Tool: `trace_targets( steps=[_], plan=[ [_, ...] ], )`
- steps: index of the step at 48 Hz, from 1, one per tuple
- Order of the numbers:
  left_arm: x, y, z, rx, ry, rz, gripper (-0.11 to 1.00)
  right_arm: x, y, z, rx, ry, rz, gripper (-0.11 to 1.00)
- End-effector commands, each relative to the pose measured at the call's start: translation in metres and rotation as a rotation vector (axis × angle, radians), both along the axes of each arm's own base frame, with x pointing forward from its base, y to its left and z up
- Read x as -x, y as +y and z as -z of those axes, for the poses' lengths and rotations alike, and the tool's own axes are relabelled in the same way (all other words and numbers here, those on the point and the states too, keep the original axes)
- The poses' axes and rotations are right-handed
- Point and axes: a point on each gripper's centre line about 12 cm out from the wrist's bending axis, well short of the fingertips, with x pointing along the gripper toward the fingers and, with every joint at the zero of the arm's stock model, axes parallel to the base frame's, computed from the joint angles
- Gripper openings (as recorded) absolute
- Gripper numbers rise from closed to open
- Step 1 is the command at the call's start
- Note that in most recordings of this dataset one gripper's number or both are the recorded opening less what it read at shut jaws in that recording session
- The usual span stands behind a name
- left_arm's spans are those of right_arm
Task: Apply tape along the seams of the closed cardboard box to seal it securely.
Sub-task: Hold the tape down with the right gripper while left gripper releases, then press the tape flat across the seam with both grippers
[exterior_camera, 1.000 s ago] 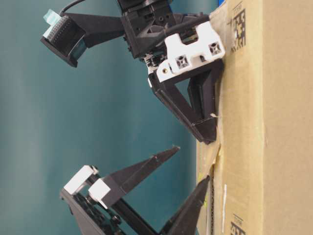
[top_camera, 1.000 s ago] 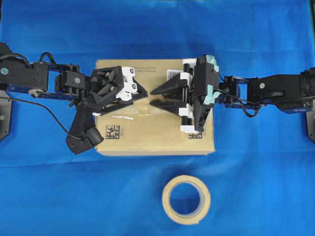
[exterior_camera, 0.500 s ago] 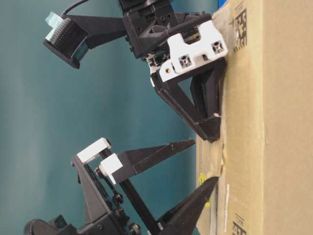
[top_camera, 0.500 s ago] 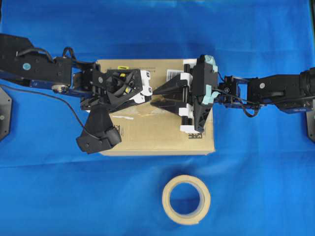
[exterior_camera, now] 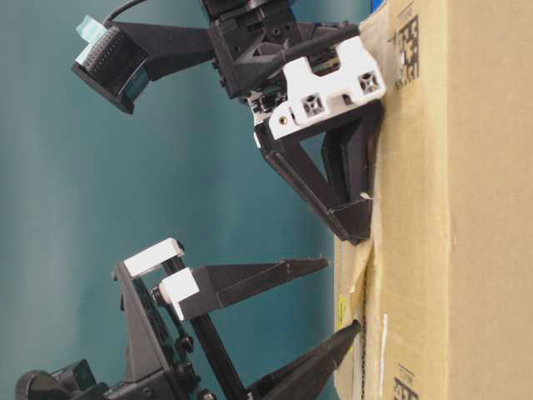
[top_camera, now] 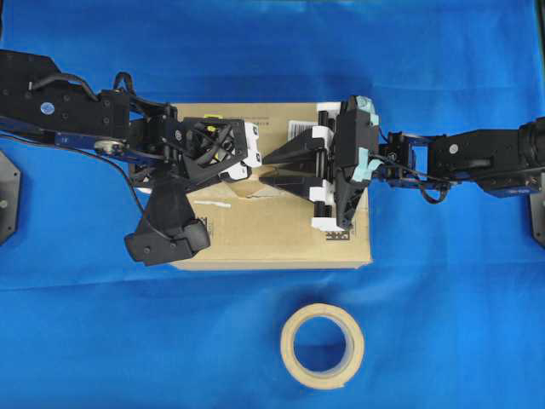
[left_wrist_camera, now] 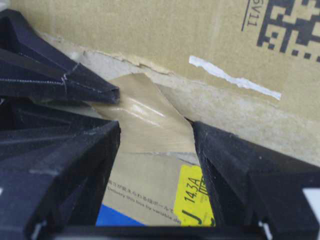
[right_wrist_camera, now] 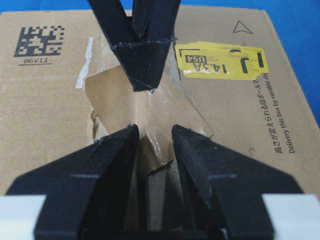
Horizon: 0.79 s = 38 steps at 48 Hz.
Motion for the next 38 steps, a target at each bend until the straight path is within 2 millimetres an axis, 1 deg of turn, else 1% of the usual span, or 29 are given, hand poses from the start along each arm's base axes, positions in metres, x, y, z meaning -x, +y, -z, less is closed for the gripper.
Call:
trace_targets(
  steps=[1, 14, 20, 23, 28, 34, 38],
  plan=[
    [-0.002, -0.002, -0.011, -0.002, -0.026, 0.004, 0.59, -0.002, 0.001, -0.007, -0.003, -0.016, -0.001, 0.37],
    [0.001, -0.002, -0.013, 0.001, -0.025, 0.001, 0.59, -0.002, 0.000, -0.006, -0.004, -0.008, 0.001, 0.37],
    [0.000, -0.004, -0.022, 0.006, -0.071, 0.000, 0.59, -0.002, 0.001, -0.007, -0.003, -0.011, -0.001, 0.37],
    [-0.001, -0.007, -0.030, 0.020, -0.126, -0.008, 0.59, -0.001, 0.001, -0.010, -0.003, -0.019, -0.001, 0.37],
    [-0.001, -0.010, -0.037, 0.051, -0.241, -0.038, 0.59, 0.002, 0.001, -0.020, 0.004, -0.041, -0.003, 0.37],
    [0.001, -0.011, -0.045, 0.117, -0.417, -0.117, 0.59, 0.011, 0.002, -0.039, 0.014, -0.085, -0.007, 0.37],
    [0.006, -0.010, -0.053, 0.189, -0.539, -0.187, 0.59, 0.018, 0.001, -0.051, 0.025, -0.115, -0.005, 0.37]
  ],
)
